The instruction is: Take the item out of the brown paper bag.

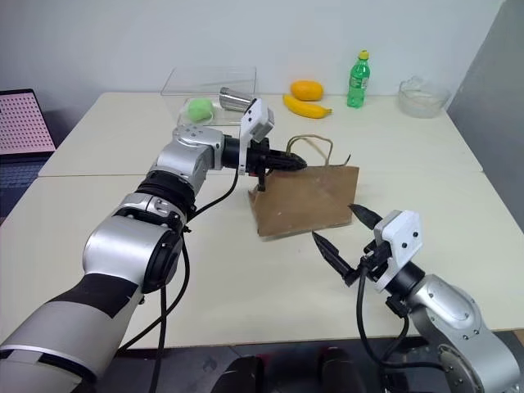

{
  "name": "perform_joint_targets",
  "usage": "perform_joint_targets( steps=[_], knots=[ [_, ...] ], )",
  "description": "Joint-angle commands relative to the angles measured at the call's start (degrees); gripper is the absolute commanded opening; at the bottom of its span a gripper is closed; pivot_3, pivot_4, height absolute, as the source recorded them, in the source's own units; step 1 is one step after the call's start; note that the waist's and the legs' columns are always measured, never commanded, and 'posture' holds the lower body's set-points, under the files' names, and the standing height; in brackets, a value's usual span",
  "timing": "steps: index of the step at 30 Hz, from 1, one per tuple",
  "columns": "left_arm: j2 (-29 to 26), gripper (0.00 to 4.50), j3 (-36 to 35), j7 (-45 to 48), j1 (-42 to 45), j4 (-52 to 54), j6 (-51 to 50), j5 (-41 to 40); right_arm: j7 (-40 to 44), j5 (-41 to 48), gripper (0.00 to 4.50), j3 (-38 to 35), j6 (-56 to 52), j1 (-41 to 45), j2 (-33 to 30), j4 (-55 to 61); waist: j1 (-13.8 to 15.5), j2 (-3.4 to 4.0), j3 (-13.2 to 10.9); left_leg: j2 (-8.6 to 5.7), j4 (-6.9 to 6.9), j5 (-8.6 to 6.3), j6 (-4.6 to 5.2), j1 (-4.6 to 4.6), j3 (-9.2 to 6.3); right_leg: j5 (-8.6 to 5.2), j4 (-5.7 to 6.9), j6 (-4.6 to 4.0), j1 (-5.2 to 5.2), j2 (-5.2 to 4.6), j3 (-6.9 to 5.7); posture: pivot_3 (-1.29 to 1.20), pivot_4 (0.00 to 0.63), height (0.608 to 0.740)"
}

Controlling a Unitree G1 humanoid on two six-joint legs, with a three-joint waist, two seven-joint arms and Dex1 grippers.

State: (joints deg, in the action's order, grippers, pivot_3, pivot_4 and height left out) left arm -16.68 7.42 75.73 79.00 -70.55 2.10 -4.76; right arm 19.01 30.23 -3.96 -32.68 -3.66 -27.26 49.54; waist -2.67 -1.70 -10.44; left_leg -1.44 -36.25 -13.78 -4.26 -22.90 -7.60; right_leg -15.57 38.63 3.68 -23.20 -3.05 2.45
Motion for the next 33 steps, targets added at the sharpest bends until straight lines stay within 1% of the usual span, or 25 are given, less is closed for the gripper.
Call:
perform_joint_targets(
  steps=[1, 5, 10, 12, 14, 19, 22, 28, 31, 33],
  knots=[
    [0.68, 0.07, -1.52, -0.68, 2.87, -2.17, 3.65, 1.49, -2.44, -2.49, 4.50, 0.98, 1.48, -0.66, 1.08, 3.39, -0.01, 0.00, 0.00, -0.02, -0.05, 0.00, 0.00, -0.01, -0.01, 0.00, 0.02, 0.00, 0.00, -0.01, 0.01, 0.00, 0.150, 0.740],
    [1.10, 0.07, -2.10, -2.15, 2.71, -3.55, 6.50, 3.36, -2.74, -3.77, 4.50, 1.69, 2.09, -1.58, 1.94, 3.27, -0.10, 0.00, 0.00, -0.04, -0.18, 0.00, 0.01, -0.01, -0.03, -0.01, 0.17, 0.01, 0.03, -0.01, 0.00, 0.00, 0.150, 0.740],
    [0.73, 0.07, -1.90, -3.62, 2.56, -4.18, 6.50, 5.68, -2.41, -4.35, 4.50, 2.24, 2.75, -1.29, 2.56, 2.11, -0.17, 0.00, 0.00, -0.04, -0.39, -0.01, 0.01, -0.01, -0.06, -0.01, 0.30, 0.02, 0.05, 0.00, 0.00, 0.00, 0.150, 0.740],
    [0.53, 0.48, -1.82, -4.39, 2.49, -4.20, 6.25, 6.59, -2.27, -4.45, 4.50, 2.38, 2.80, -1.12, 2.73, 1.99, -0.19, 0.00, 0.00, -0.05, -0.41, -0.01, 0.01, -0.01, -0.07, -0.01, 0.32, 0.02, 0.06, 0.00, -0.01, 0.00, 0.150, 0.740],
    [0.01, 0.97, -2.18, -2.61, 2.28, -4.12, 5.75, 6.83, -2.12, -4.51, 4.50, 2.75, 2.72, -0.60, 2.82, 1.68, -0.25, 0.00, 0.00, -0.04, -0.43, -0.01, 0.01, -0.01, -0.06, -0.01, 0.33, 0.02, 0.06, 0.00, -0.01, 0.00, 0.150, 0.740],
    [-1.31, 2.59, -4.00, -0.18, 2.25, -3.57, 4.78, 6.01, -1.87, -4.14, 4.50, 3.08, 1.95, 0.73, 2.84, 1.33, -0.45, 0.00, 0.00, -0.03, -0.43, -0.01, 0.02, 0.00, -0.06, -0.01, 0.34, 0.01, 0.06, 0.02, -0.01, 0.00, 0.150, 0.740],
    [-2.42, 3.52, -6.81, 1.13, 2.62, -3.05, 1.85, 3.86, -1.58, -3.48, 4.50, 2.88, 1.12, 1.59, 2.60, 1.19, -0.54, 0.00, 0.00, -0.01, -0.43, -0.01, 0.02, 0.00, -0.08, -0.01, 0.35, 0.01, 0.06, 0.03, -0.02, 0.00, 0.150, 0.740],
    [-5.46, 3.52, -9.75, 4.58, 1.61, -0.46, -3.84, 1.51, -0.92, -2.36, 4.50, 2.44, -0.54, 2.75, 2.09, 1.11, -0.61, 0.00, 0.00, -0.01, -0.44, -0.01, 0.02, 0.00, -0.09, 0.00, 0.36, 0.01, 0.05, 0.04, -0.03, 0.00, 0.150, 0.740],
    [-8.15, 3.52, -11.03, 7.10, -1.11, 4.31, -7.53, -0.66, -0.89, -1.95, 4.50, 2.18, -1.67, 3.42, 1.76, 1.10, -0.63, 0.01, 0.00, 0.00, -0.44, -0.01, 0.02, -0.01, -0.09, 0.00, 0.36, 0.01, 0.05, 0.03, -0.03, 0.00, 0.150, 0.740],
    [-9.46, 3.52, -11.76, 7.21, -3.40, 8.74, -9.66, -2.10, -0.88, -1.81, 4.50, 2.06, -2.23, 3.72, 1.51, 1.19, -0.66, 0.02, 0.01, 0.03, -0.44, -0.01, 0.02, 0.01, -0.10, 0.00, 0.38, 0.00, 0.05, 0.05, -0.03, 0.00, 0.150, 0.740]
  ],
)
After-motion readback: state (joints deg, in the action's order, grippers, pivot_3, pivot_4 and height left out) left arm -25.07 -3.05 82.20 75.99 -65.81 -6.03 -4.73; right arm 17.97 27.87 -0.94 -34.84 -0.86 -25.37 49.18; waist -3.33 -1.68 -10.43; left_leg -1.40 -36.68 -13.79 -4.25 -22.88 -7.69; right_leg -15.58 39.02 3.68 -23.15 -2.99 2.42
